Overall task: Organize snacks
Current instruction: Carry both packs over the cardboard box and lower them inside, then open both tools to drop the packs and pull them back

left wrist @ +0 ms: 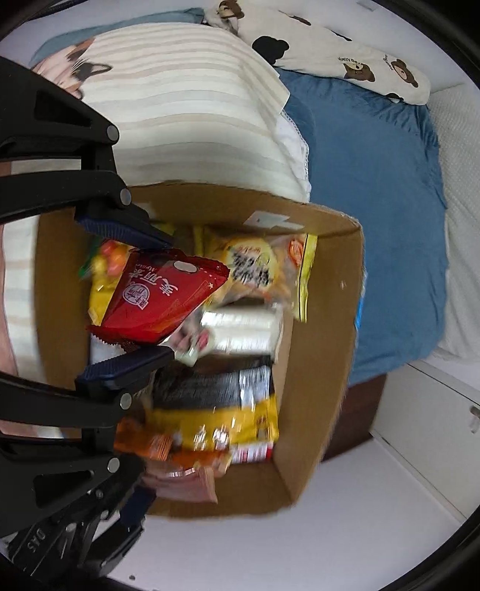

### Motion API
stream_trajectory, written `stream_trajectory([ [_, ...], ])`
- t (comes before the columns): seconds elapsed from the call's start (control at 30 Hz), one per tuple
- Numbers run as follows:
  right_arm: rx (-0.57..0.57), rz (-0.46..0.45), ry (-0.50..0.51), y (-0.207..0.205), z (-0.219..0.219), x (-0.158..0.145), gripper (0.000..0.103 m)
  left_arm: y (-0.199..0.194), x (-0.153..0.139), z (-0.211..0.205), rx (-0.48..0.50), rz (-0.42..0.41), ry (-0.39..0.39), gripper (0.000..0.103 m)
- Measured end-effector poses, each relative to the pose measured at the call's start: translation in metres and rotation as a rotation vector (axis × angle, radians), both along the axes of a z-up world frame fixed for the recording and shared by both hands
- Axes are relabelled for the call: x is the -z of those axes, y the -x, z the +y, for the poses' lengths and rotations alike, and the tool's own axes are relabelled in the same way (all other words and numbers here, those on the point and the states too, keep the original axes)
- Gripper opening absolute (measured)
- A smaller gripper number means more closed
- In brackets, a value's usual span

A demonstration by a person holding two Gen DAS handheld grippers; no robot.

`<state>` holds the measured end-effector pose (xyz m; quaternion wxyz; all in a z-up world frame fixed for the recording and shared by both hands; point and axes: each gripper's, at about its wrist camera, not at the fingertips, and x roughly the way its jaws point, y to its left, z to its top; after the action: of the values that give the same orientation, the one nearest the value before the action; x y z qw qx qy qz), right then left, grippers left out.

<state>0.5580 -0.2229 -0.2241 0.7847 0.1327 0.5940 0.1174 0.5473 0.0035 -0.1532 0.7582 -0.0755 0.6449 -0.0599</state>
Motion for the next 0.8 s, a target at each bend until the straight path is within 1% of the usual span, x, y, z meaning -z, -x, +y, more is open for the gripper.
stream_trajectory([
  [0.13, 0.003, 0.038, 0.01, -0.019, 0.008, 0.025, 0.059, -0.008, 0.026, -0.001, 0.022, 0.046, -0.026, 0.051],
  [0.27, 0.0, 0.06, 0.032, -0.031, 0.015, 0.043, 0.059, -0.009, 0.034, -0.002, 0.018, 0.068, -0.022, 0.053],
  [0.37, 0.008, 0.087, 0.036, -0.036, 0.017, 0.056, 0.06, -0.009, 0.039, -0.001, 0.005, 0.077, -0.045, 0.053],
  [0.4, 0.012, 0.1, 0.052, -0.037, 0.018, 0.059, 0.068, -0.009, 0.039, -0.001, 0.003, 0.08, -0.044, 0.054],
  [0.43, 0.017, 0.105, 0.057, -0.039, 0.018, 0.062, 0.082, -0.009, 0.04, -0.001, 0.003, 0.084, -0.05, 0.054],
  [0.47, 0.026, 0.108, 0.079, -0.039, 0.018, 0.062, 0.09, -0.008, 0.04, -0.001, -0.006, 0.085, -0.068, 0.056],
  [0.5, 0.029, 0.104, 0.108, -0.038, 0.018, 0.062, 0.095, -0.007, 0.041, 0.0, -0.012, 0.083, -0.086, 0.058],
  [0.53, 0.028, 0.098, 0.127, -0.038, 0.018, 0.061, 0.095, -0.007, 0.04, 0.001, -0.013, 0.082, -0.093, 0.069],
  [0.57, 0.032, 0.101, 0.154, -0.037, 0.018, 0.061, 0.096, -0.006, 0.04, 0.001, -0.014, 0.083, -0.079, 0.074],
  [0.63, 0.032, 0.108, 0.171, -0.035, 0.017, 0.061, 0.098, -0.005, 0.04, 0.001, -0.015, 0.097, -0.05, 0.082],
  [0.73, 0.04, 0.106, 0.186, -0.03, 0.015, 0.06, 0.098, -0.003, 0.037, -0.005, -0.001, 0.087, -0.056, 0.09],
  [0.8, 0.051, 0.1, 0.202, -0.026, 0.012, 0.058, 0.099, 0.001, 0.033, -0.008, 0.002, 0.071, -0.078, 0.091],
])
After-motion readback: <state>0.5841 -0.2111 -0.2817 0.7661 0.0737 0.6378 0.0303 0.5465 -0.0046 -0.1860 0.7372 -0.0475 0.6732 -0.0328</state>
